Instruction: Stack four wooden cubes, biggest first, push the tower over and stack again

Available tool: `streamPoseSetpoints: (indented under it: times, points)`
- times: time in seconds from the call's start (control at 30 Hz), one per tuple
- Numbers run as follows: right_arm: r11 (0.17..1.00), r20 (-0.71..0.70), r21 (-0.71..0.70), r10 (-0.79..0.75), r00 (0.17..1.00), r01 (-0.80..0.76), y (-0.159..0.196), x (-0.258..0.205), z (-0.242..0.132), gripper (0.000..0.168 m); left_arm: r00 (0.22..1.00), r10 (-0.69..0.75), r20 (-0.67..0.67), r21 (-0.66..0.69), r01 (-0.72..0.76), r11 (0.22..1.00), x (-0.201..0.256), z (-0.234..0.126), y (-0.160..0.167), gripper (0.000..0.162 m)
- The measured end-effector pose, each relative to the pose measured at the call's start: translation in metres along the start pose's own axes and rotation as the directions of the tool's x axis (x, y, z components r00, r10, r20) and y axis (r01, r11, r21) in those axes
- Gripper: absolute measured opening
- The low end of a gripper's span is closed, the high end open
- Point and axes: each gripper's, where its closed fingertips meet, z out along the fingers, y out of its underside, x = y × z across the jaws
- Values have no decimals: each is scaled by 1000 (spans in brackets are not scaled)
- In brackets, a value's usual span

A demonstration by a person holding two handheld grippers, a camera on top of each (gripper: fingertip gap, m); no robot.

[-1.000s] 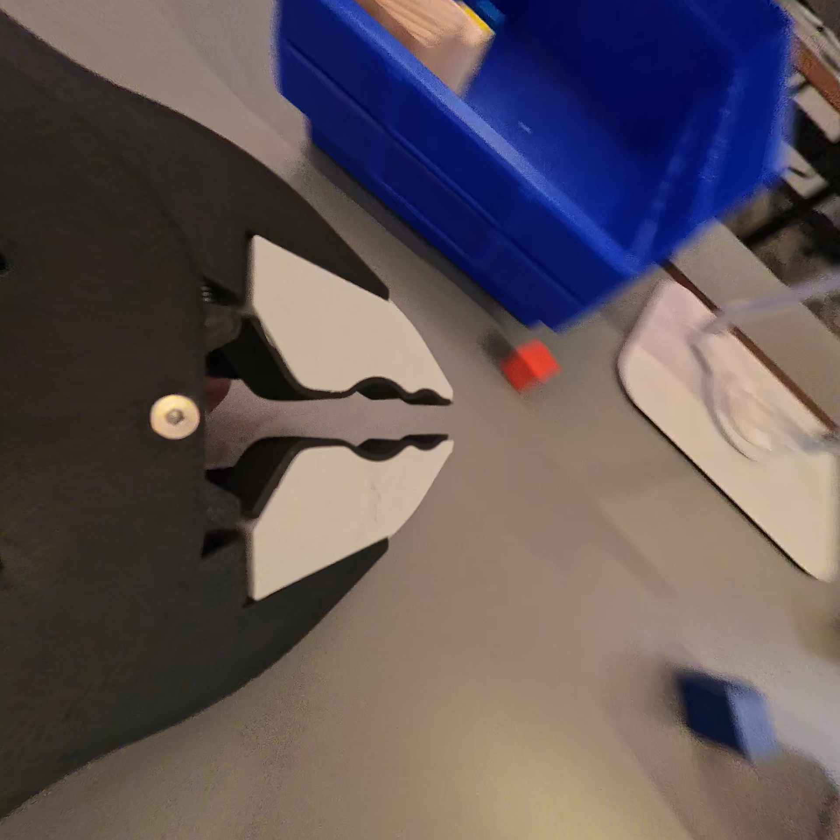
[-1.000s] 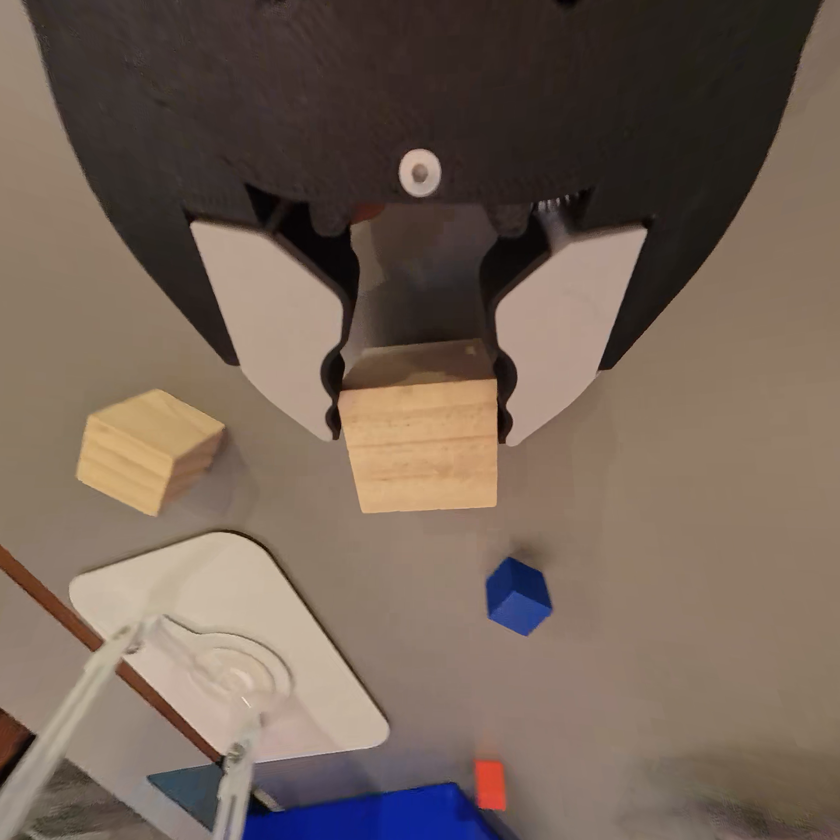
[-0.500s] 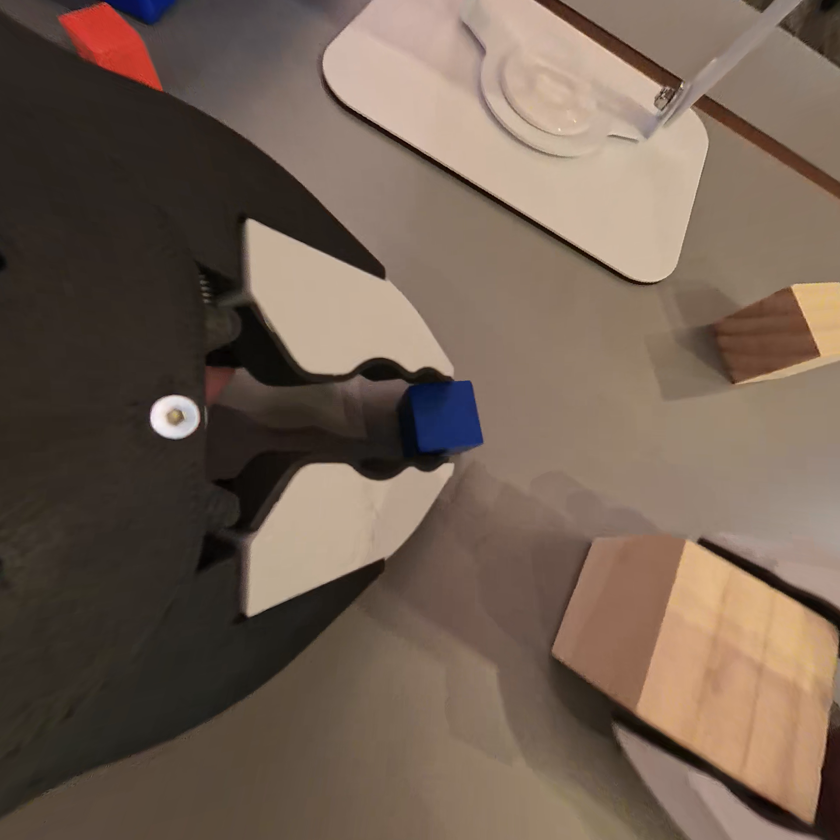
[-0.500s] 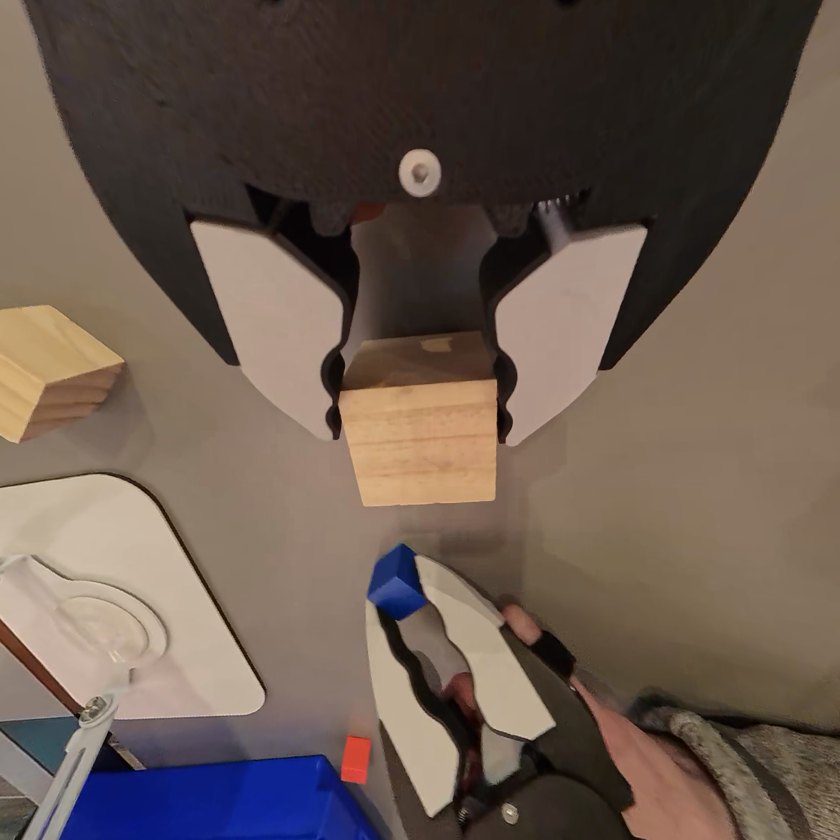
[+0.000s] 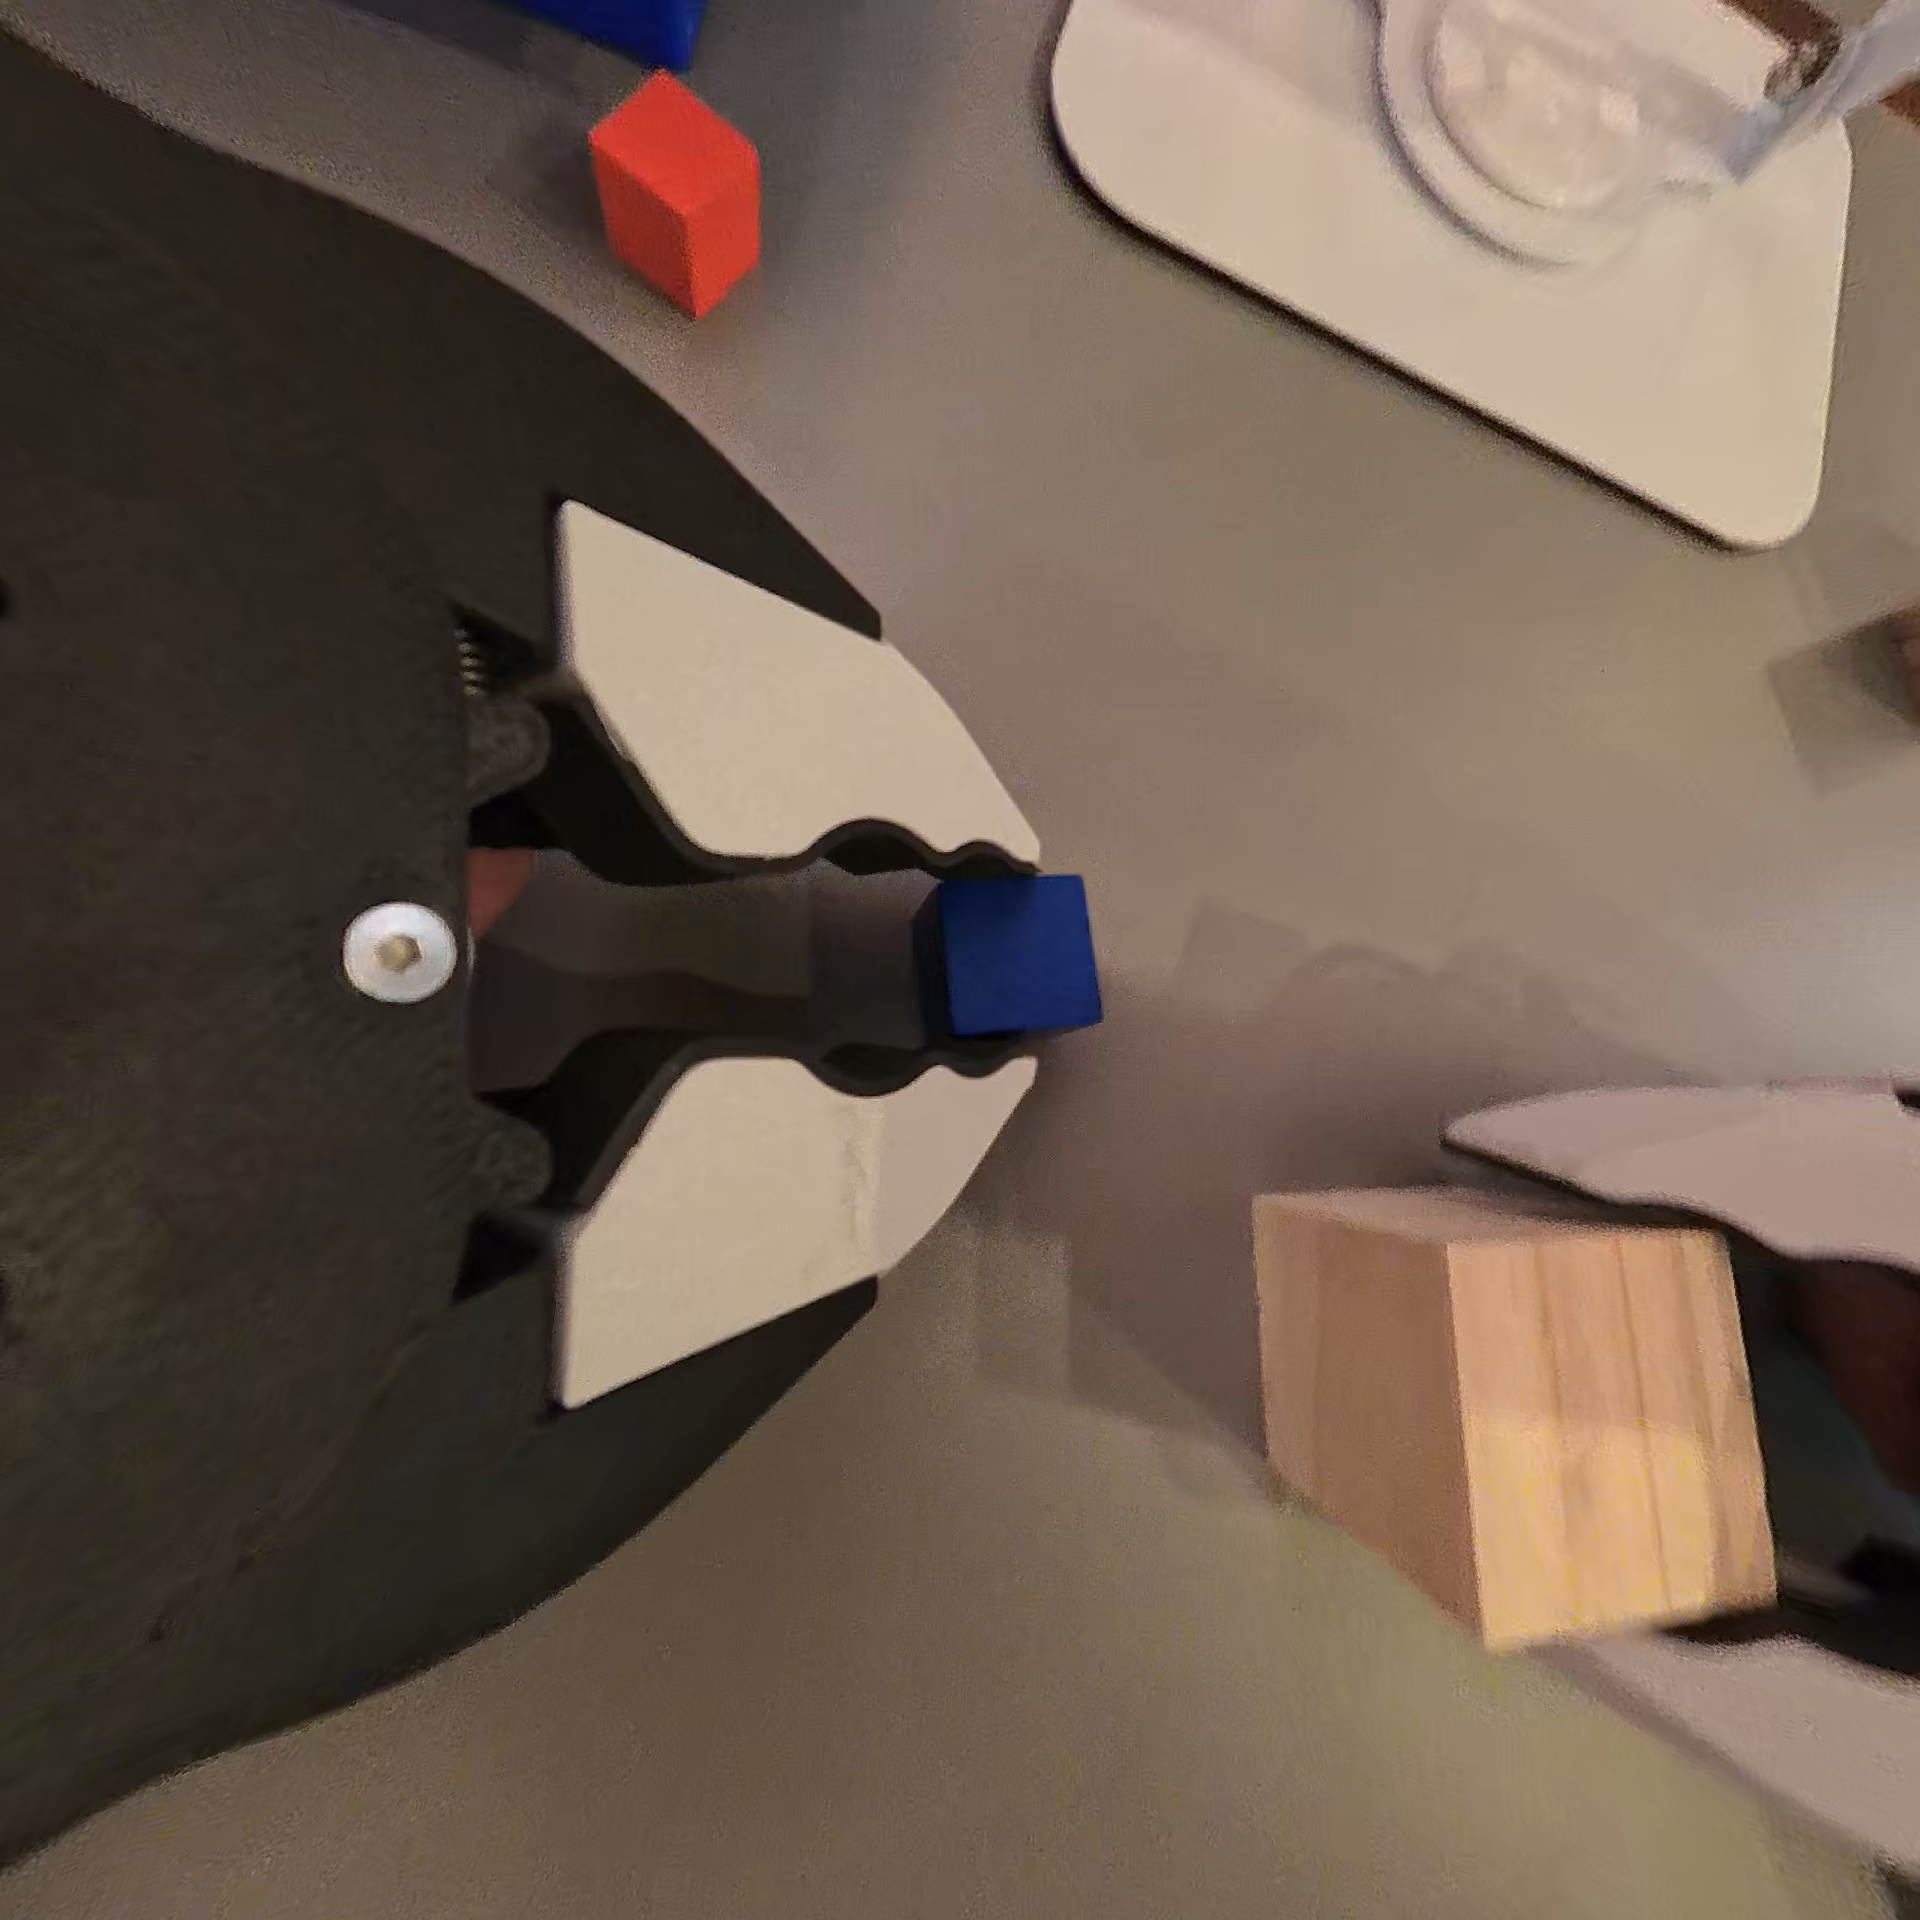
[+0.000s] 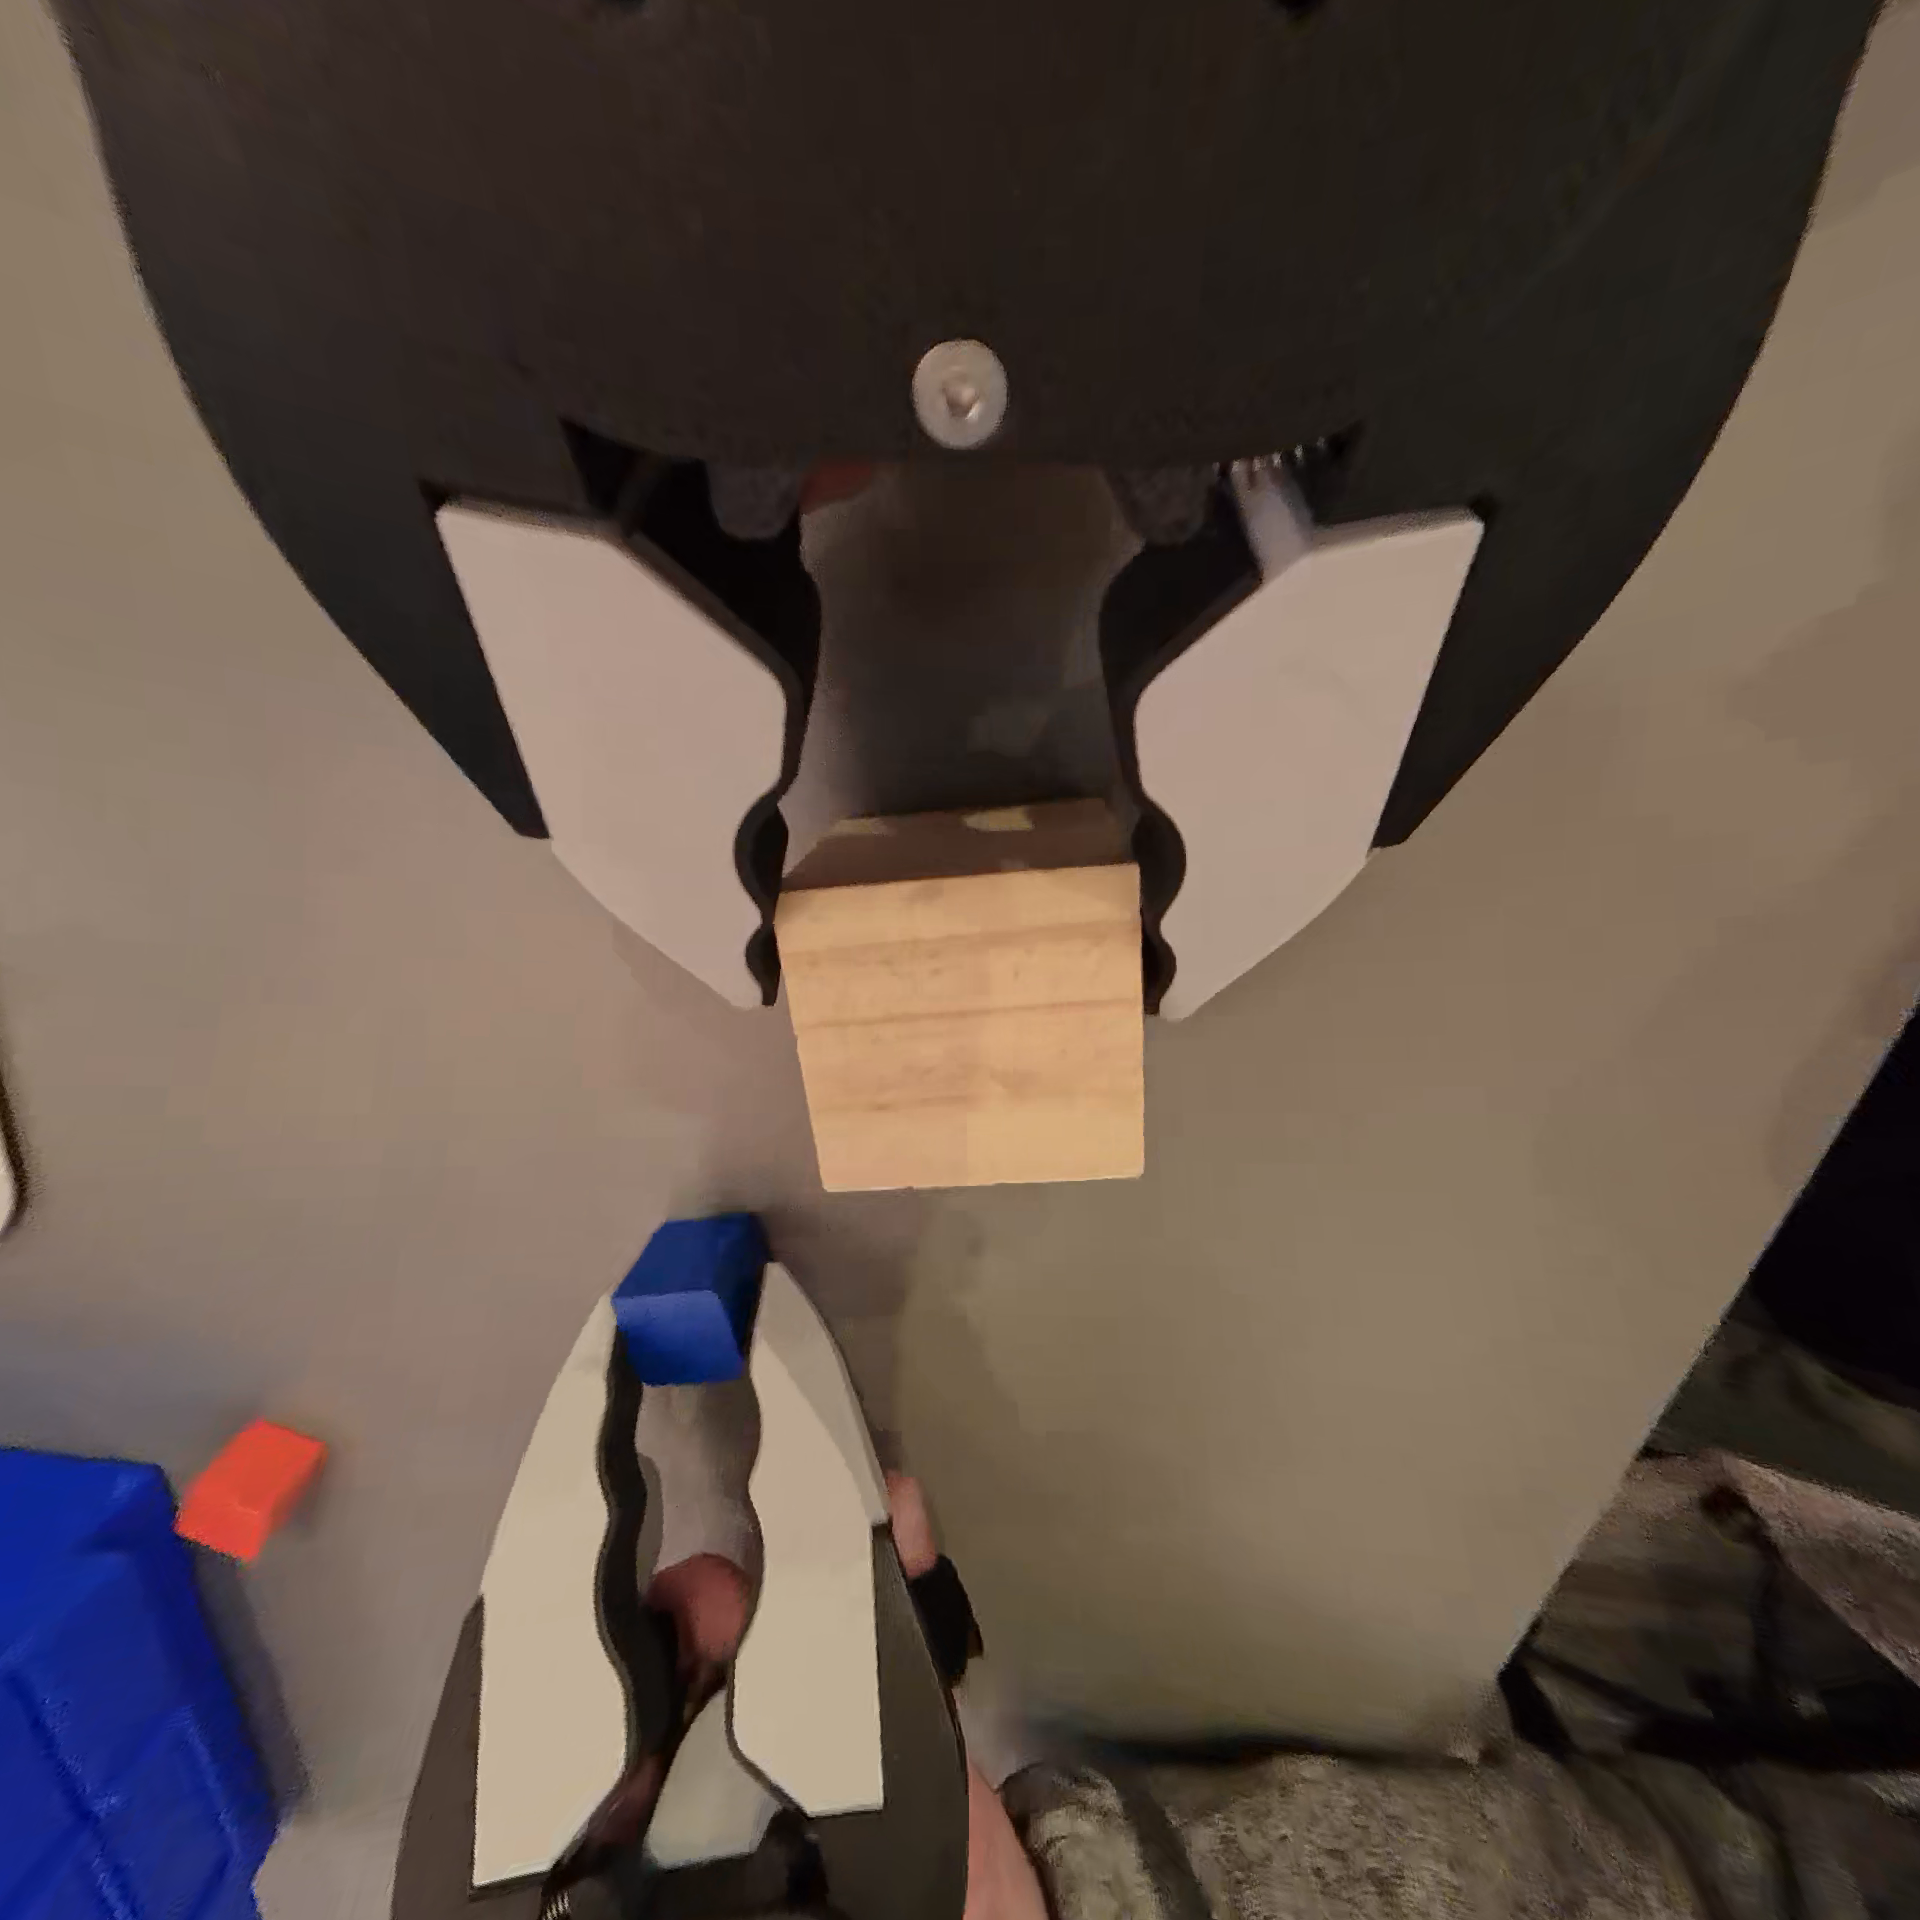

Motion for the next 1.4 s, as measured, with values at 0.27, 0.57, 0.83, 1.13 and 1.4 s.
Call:
streamPoseSetpoints:
  times: [0.27,0.57,0.83,1.13,1.4]
  points:
    - [969,-519,157,243,819,-189,23,104,-115,80,999,9,-46,14,-9,1000,2,-7,6,29]
    - [836,-721,91,430,543,-541,134,176,-151,61,999,13,-34,14,-13,1000,2,-7,6,29]
    - [979,-261,147,174,949,-139,8,92,-100,45,999,13,-31,13,-13,1000,1,-7,7,29]
    - [994,61,-93,-50,997,56,-24,4,-39,45,1000,16,-27,13,-15,1000,1,-7,7,29]
    - [999,72,-32,-2,997,4,-28,2,-54,73,1000,-4,-25,66,6,998,2,-11,-7,29]
